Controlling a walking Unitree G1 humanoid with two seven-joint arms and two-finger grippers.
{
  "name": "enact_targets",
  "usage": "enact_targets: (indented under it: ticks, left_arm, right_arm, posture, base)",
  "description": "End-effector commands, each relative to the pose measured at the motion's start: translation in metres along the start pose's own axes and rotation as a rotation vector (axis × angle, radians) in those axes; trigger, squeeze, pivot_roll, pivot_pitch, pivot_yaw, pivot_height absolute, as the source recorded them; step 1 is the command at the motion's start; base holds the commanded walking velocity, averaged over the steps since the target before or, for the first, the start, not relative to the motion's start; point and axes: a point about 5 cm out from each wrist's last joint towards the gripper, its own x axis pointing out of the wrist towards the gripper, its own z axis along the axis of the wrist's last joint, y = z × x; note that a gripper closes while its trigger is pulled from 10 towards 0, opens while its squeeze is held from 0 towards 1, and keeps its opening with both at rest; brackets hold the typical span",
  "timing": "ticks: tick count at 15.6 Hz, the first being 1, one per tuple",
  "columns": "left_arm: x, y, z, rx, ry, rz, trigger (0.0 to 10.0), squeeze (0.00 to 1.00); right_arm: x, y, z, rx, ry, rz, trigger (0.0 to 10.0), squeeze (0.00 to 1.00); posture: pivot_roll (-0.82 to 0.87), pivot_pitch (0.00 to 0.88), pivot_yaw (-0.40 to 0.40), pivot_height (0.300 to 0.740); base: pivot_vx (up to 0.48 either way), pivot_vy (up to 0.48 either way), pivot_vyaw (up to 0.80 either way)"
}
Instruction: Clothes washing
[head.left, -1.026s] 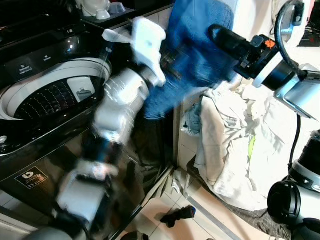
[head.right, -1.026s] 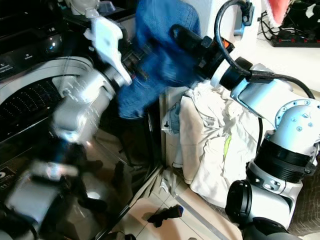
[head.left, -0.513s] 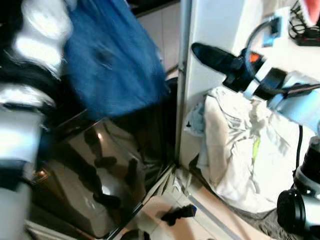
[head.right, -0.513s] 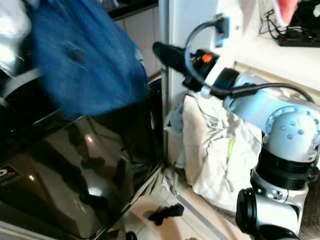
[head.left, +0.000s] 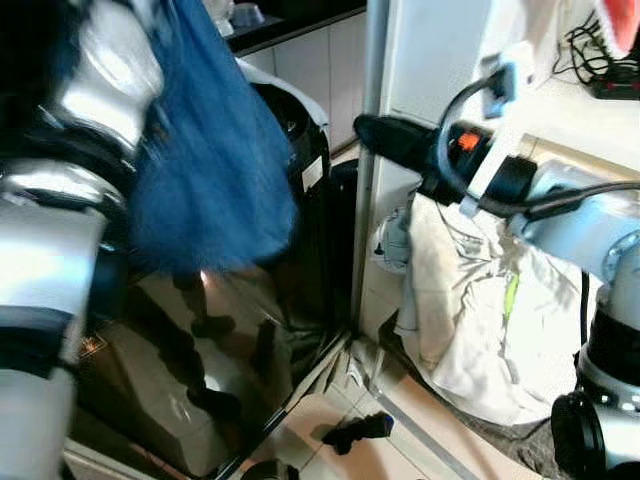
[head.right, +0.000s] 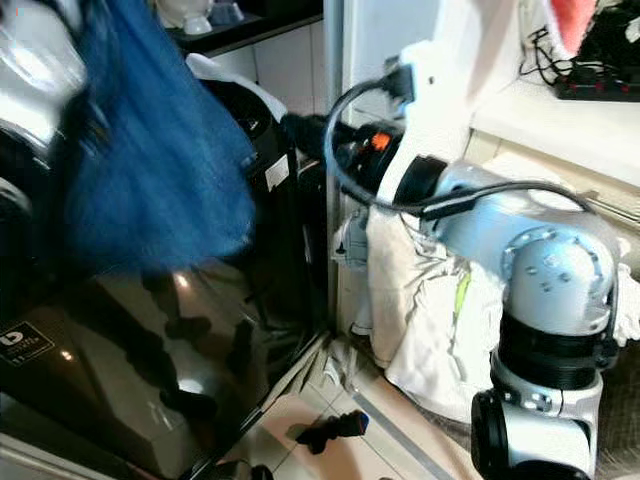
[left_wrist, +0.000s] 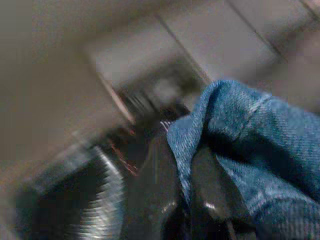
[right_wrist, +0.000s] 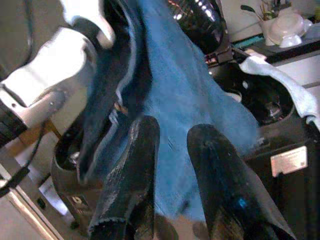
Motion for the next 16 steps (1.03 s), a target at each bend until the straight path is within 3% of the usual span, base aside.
enact_targets:
  ticks: [1, 2, 3, 4, 5, 6, 7, 8, 10, 12, 14, 15, 16]
  left_arm:
    - [-0.009, -0.014, -0.03, -0.027, 0.174, -0.117, 0.0, 0.0]
    - [-0.012, -0.017, -0.035, -0.074, 0.204, -0.129, 0.0, 0.0]
    - [-0.012, -0.02, -0.033, -0.181, 0.222, -0.155, 0.0, 0.0]
    - [-0.011, -0.021, -0.029, -0.181, 0.201, -0.184, 0.0, 0.0]
    - [-0.01, -0.032, -0.015, -0.279, 0.179, -0.33, 0.0, 0.0]
    - [-0.01, -0.038, -0.008, -0.321, 0.161, -0.407, 0.0, 0.0]
    - [-0.015, -0.054, 0.01, -0.44, 0.132, -0.669, 0.0, 0.0]
    - [-0.02, -0.061, 0.021, -0.471, 0.094, -0.852, 0.0, 0.0]
    - [-0.028, -0.067, 0.03, -0.423, 0.039, -1.079, 0.0, 0.0]
    - [-0.035, -0.064, 0.032, -0.317, -0.009, -1.272, 0.0, 0.0]
    - [-0.032, -0.058, 0.034, -0.241, -0.005, -1.274, 0.0, 0.0]
    - [-0.019, -0.049, 0.038, -0.224, 0.017, -1.082, 0.0, 0.0]
    - [-0.012, -0.042, 0.04, -0.216, 0.031, -0.964, 0.0, 0.0]
  right_arm:
    - [0.001, 0.005, -0.004, -0.033, 0.025, 0.009, 10.0, 0.0]
    - [0.001, 0.005, -0.005, -0.038, 0.033, 0.007, 10.0, 0.0]
    - [0.0, 0.006, -0.008, -0.047, 0.045, 0.003, 10.0, 0.0]
    - [0.0, 0.007, -0.008, -0.049, 0.047, 0.001, 10.0, 0.0]
    - [-0.003, 0.007, -0.009, -0.06, 0.048, -0.003, 10.0, 0.0]
    - [-0.005, 0.007, -0.009, -0.065, 0.048, -0.005, 10.0, 0.0]
    - [-0.008, 0.007, -0.009, -0.079, 0.048, -0.002, 10.0, 0.0]
    - [-0.01, 0.008, -0.009, -0.087, 0.049, 0.008, 10.0, 0.0]
    - [-0.011, 0.009, -0.009, -0.094, 0.051, 0.022, 10.0, 0.0]
    - [-0.012, 0.011, -0.009, -0.102, 0.053, 0.033, 10.0, 0.0]
    - [-0.012, 0.011, -0.009, -0.103, 0.055, 0.042, 10.0, 0.0]
    - [-0.011, 0.011, -0.009, -0.103, 0.055, 0.046, 10.0, 0.0]
    - [-0.011, 0.011, -0.009, -0.103, 0.055, 0.047, 10.0, 0.0]
  posture:
    - [-0.12, 0.0, 0.095, 0.74]
    - [-0.13, 0.0, 0.102, 0.74]
    - [-0.13, 0.0, 0.105, 0.74]
    - [-0.13, 0.0, 0.107, 0.74]
    - [-0.13, 0.0, 0.112, 0.74]
    - [-0.13, 0.0, 0.112, 0.74]
    - [-0.12, 0.0, 0.104, 0.74]
    - [-0.12, 0.0, 0.102, 0.74]
    - [-0.11, 0.0, 0.103, 0.74]
    - [-0.1, 0.0, 0.102, 0.74]
    - [-0.1, 0.0, 0.102, 0.74]
    - [-0.09, 0.0, 0.091, 0.74]
    - [-0.09, 0.0, 0.091, 0.74]
  base:
    - [0.0, 0.0, 0.0]
    - [0.0, 0.0, 0.0]
    - [0.0, 0.0, 0.0]
    - [0.0, 0.0, 0.0]
    - [0.0, 0.0, 0.0]
    - [0.0, 0.0, 0.0]
    - [0.0, 0.0, 0.0]
    - [0.0, 0.0, 0.0]
    - [0.0, 0.0, 0.0]
    - [0.0, 0.0, 0.0]
    - [0.0, 0.0, 0.0]
    - [0.0, 0.0, 0.0]
    - [0.0, 0.0, 0.0]
